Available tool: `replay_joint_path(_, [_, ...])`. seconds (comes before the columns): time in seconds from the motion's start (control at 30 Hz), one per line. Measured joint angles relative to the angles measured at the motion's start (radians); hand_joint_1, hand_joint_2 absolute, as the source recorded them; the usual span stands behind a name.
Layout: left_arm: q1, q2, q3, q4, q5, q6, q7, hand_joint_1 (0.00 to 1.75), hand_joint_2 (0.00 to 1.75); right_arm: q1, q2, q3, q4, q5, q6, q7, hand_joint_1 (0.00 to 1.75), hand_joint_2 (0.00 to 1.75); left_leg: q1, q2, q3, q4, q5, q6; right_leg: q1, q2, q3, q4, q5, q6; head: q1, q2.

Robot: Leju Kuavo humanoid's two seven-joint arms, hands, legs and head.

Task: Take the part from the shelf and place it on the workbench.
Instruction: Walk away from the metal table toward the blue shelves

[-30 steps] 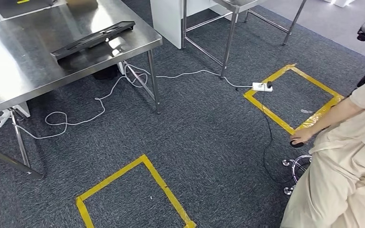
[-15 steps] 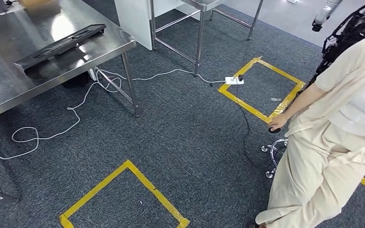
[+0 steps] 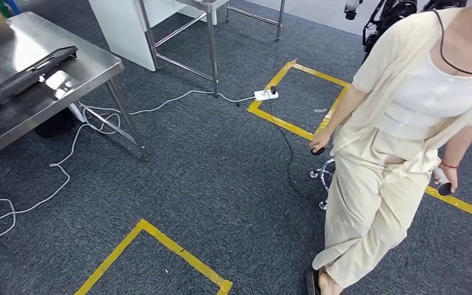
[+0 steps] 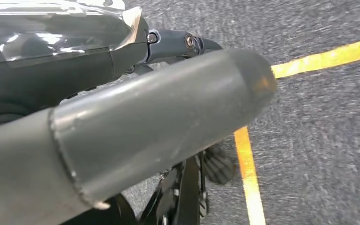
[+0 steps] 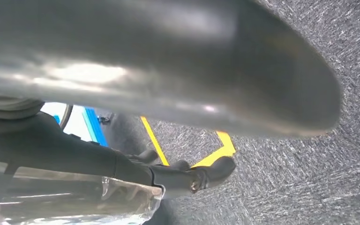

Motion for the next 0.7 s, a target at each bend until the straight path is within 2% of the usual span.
replay_joint_path(0.03, [0.001,0.0,0.005,0.0,0.006,0.01,0.001,0.0,0.0,0.0,0.0,0.004,0.0,0.008,0.003,-0.001,0.0,0.0,0.0,-0.008,-0.029,0.056,-0.017,-0.001,0.002,0.014,0.0,0.0,0.0,0.0,0.0,0.0])
replay_joint_path(0.07, [0.001,-0.001,0.011,0.001,0.011,0.02,0.002,0.0,0.0,0.0,0.0,0.008,0.0,0.016,0.006,-0.002,0.0,0.0,0.001,-0.01,-0.043,0.075,-0.012,-0.002,0.003,0.028,0.001,0.001,0.0,0.0,0.0,0.0])
replay_joint_path(0.1, [0.002,-0.002,0.015,0.001,0.015,0.029,0.002,0.0,0.0,0.0,0.0,0.014,0.0,0.022,0.007,-0.003,0.0,0.0,0.002,-0.012,-0.039,0.056,0.014,-0.003,0.003,0.043,0.003,0.002,0.0,0.0,-0.001,0.0])
replay_joint_path(0.13, [0.002,-0.003,0.017,0.001,0.018,0.037,0.002,0.0,0.0,0.0,0.0,0.018,0.0,0.027,0.009,-0.004,0.0,0.0,0.005,-0.019,-0.018,0.0,0.055,-0.003,0.003,0.058,0.004,0.005,-0.001,0.001,-0.001,0.0])
replay_joint_path(0.17, [0.001,-0.004,0.018,0.001,0.021,0.041,0.002,0.0,0.0,-0.001,0.0,0.022,0.0,0.031,0.011,-0.005,0.0,0.0,0.009,-0.039,0.009,-0.07,0.095,-0.002,0.003,0.072,0.003,0.008,-0.001,0.002,-0.001,0.0])
replay_joint_path(0.2, [0.001,-0.005,0.02,0.001,0.022,0.044,0.002,0.0,0.0,-0.003,0.001,0.025,0.0,0.033,0.013,-0.006,0.0,0.0,0.013,-0.059,0.032,-0.129,0.123,-0.002,0.007,0.085,0.0,0.014,-0.004,0.006,-0.001,0.0])
replay_joint_path(0.23, [0.001,-0.006,0.023,0.002,0.023,0.046,0.002,0.0,0.0,-0.005,0.001,0.027,0.0,0.035,0.015,-0.006,0.0,0.0,0.015,-0.075,0.046,-0.168,0.137,-0.001,0.009,0.097,-0.006,0.019,-0.005,0.011,0.0,0.0])
replay_joint_path(0.27, [0.0,-0.007,0.026,0.002,0.023,0.047,0.002,0.0,0.0,-0.006,0.0,0.03,0.0,0.035,0.016,-0.006,0.0,0.0,0.013,-0.082,0.051,-0.184,0.139,0.002,0.011,0.107,-0.012,0.022,-0.005,0.017,0.001,0.0])
replay_joint_path(0.33, [-0.004,-0.01,0.031,0.002,0.024,0.05,0.002,0.0,0.0,-0.004,-0.001,0.035,0.0,0.037,0.018,-0.006,0.0,0.0,0.007,-0.062,0.053,-0.189,0.143,0.015,0.01,0.123,-0.026,0.022,-0.003,0.031,0.002,0.0])
replay_joint_path(0.37, [-0.006,-0.012,0.033,0.003,0.023,0.051,0.002,0.0,0.0,-0.002,-0.002,0.037,0.0,0.037,0.018,-0.006,0.0,0.0,0.006,-0.051,0.056,-0.194,0.147,0.023,0.01,0.112,-0.033,0.03,-0.005,0.035,0.002,0.0])
replay_joint_path(0.43, [-0.007,-0.015,0.033,0.004,0.02,0.048,0.001,0.0,0.0,-0.002,-0.003,0.039,0.0,0.037,0.018,-0.006,0.0,0.0,0.008,-0.025,0.062,-0.203,0.153,0.039,0.01,0.06,-0.065,0.092,-0.038,0.036,0.009,0.0])
replay_joint_path(0.47, [-0.006,-0.015,0.033,0.004,0.017,0.042,0.001,0.0,0.0,-0.003,-0.003,0.039,0.0,0.034,0.018,-0.006,0.0,0.0,0.006,-0.012,0.064,-0.204,0.154,0.042,0.009,0.031,-0.097,0.154,-0.068,0.033,0.013,0.0])
replay_joint_path(0.5, [-0.005,-0.015,0.033,0.004,0.012,0.033,0.001,0.0,0.0,-0.004,-0.003,0.039,0.0,0.031,0.018,-0.006,0.0,0.0,0.005,0.003,0.063,-0.204,0.154,0.045,0.008,0.015,-0.134,0.226,-0.099,0.032,0.018,0.0])
replay_joint_path(0.53, [-0.004,-0.015,0.033,0.005,0.007,0.021,0.001,0.0,0.0,-0.005,-0.003,0.039,0.0,0.027,0.018,-0.005,0.0,0.0,0.004,0.017,0.062,-0.204,0.154,0.045,0.006,0.008,-0.166,0.292,-0.123,0.033,0.021,0.0])
replay_joint_path(0.57, [-0.004,-0.015,0.033,0.005,0.003,0.009,0.001,0.0,0.0,-0.003,-0.003,0.039,0.0,0.022,0.017,-0.004,0.0,0.0,0.004,0.031,0.061,-0.204,0.153,0.044,0.004,0.005,-0.184,0.329,-0.132,0.039,0.023,0.0])
replay_joint_path(0.6, [-0.004,-0.014,0.033,0.005,-0.002,-0.003,0.001,0.0,0.0,-0.002,-0.003,0.039,0.0,0.017,0.016,-0.002,0.0,0.0,0.004,0.042,0.062,-0.204,0.152,0.043,0.001,0.001,-0.18,0.326,-0.125,0.047,0.025,0.0])
replay_joint_path(0.63, [-0.004,-0.013,0.032,0.005,-0.008,-0.017,0.001,0.0,0.0,0.0,-0.003,0.039,0.0,0.012,0.015,0.0,0.0,0.0,0.004,0.053,0.063,-0.204,0.151,0.041,-0.003,-0.006,-0.156,0.282,-0.104,0.056,0.028,0.0])
replay_joint_path(0.67, [-0.004,-0.011,0.032,0.005,-0.014,-0.031,0.001,0.0,0.0,0.001,-0.004,0.038,0.0,0.006,0.011,0.002,0.0,0.0,0.004,0.063,0.066,-0.203,0.149,0.038,-0.006,-0.024,-0.114,0.207,-0.076,0.065,0.031,0.0])
replay_joint_path(0.7, [-0.002,-0.009,0.03,0.005,-0.023,-0.047,-0.001,0.0,0.0,0.002,-0.003,0.036,0.0,-0.003,0.006,0.0,0.0,0.0,0.002,0.072,0.069,-0.203,0.146,0.033,-0.005,-0.052,-0.073,0.129,-0.05,0.069,0.035,0.0])
